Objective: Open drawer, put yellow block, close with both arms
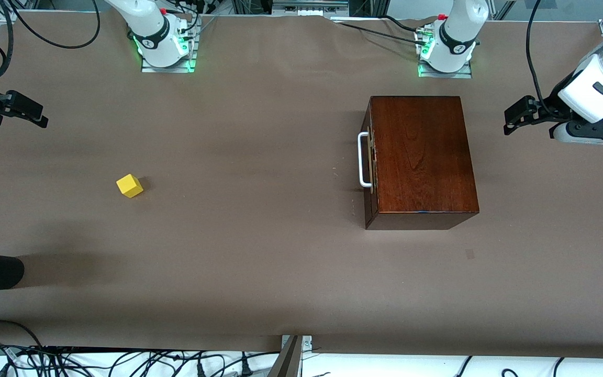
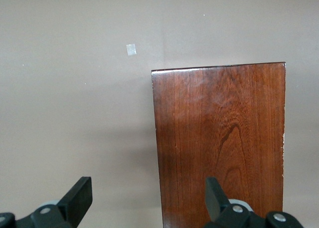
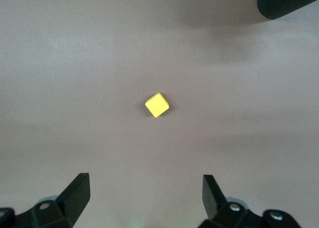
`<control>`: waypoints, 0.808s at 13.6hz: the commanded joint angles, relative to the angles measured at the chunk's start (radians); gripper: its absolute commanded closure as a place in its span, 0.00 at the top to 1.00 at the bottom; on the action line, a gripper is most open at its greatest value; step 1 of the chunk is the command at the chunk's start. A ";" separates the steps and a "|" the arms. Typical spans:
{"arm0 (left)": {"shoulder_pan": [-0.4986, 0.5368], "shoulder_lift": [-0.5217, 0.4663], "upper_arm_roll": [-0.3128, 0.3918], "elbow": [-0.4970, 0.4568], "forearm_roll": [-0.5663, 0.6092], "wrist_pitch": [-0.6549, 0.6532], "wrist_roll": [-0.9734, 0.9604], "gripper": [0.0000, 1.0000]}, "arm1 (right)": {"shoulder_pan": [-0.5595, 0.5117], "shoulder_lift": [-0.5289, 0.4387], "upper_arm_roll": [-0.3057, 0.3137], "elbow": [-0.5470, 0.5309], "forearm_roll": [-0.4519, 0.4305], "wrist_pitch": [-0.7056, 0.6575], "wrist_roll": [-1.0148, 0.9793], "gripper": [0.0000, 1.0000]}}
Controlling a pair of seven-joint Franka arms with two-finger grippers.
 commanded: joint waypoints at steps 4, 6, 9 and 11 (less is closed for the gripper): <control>0.003 -0.012 -0.002 0.008 -0.004 -0.012 -0.014 1.00 | -0.004 0.005 0.008 0.025 -0.010 -0.023 0.009 1.00; 0.003 -0.011 -0.002 0.008 -0.004 -0.012 -0.014 1.00 | -0.002 0.007 0.008 0.025 -0.006 -0.022 0.009 1.00; 0.003 -0.011 0.000 0.008 -0.004 -0.012 -0.014 1.00 | 0.000 0.007 0.011 0.027 -0.004 -0.020 0.010 1.00; 0.003 -0.011 0.000 0.007 -0.004 -0.012 -0.014 1.00 | 0.000 0.008 0.010 0.027 -0.012 -0.022 0.009 1.00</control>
